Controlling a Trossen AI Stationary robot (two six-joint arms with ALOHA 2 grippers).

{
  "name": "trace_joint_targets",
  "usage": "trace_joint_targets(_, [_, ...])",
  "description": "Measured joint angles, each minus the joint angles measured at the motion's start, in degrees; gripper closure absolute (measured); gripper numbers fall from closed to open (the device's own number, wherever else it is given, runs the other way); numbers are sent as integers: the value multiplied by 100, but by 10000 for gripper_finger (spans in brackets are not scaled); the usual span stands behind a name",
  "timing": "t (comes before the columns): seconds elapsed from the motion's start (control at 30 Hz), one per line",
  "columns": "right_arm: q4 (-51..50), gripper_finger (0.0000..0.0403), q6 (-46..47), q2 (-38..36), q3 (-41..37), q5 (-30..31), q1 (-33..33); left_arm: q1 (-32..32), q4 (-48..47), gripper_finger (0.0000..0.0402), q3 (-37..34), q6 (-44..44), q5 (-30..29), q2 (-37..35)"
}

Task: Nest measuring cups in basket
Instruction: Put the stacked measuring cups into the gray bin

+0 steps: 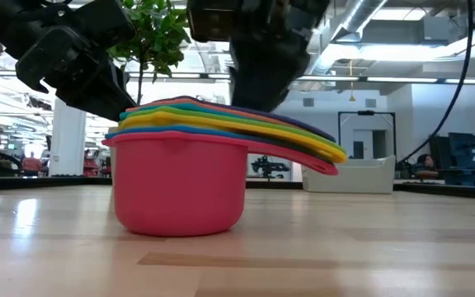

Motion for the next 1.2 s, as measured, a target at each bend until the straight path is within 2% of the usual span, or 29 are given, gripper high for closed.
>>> trace_joint_targets(0.47, [-523, 310, 757, -11, 0, 41, 295, 0, -3, 310, 0, -1, -9, 0])
trace_joint_targets(0.7, [-1228, 293, 1330, -177, 244, 1237, 326, 0, -1, 310, 0, 48, -11, 0])
trace_joint_targets(0.8, [-1345, 264, 1752, -371, 282, 1523, 362, 0, 8, 310, 0, 70, -11, 0])
trace_joint_targets(0.9, [-1214, 218, 2245, -457, 282, 1462, 402, 0, 37, 310, -2, 165, -11, 0])
trace_joint_targets(1.07, [-1129, 117, 2611, -416, 278, 1063, 570, 19, 90, 310, -2, 465, -13, 0])
trace_joint_targets(1.2, [-870, 45, 2540, -341, 278, 736, 769, 129, 280, 310, -4, 750, -5, 0])
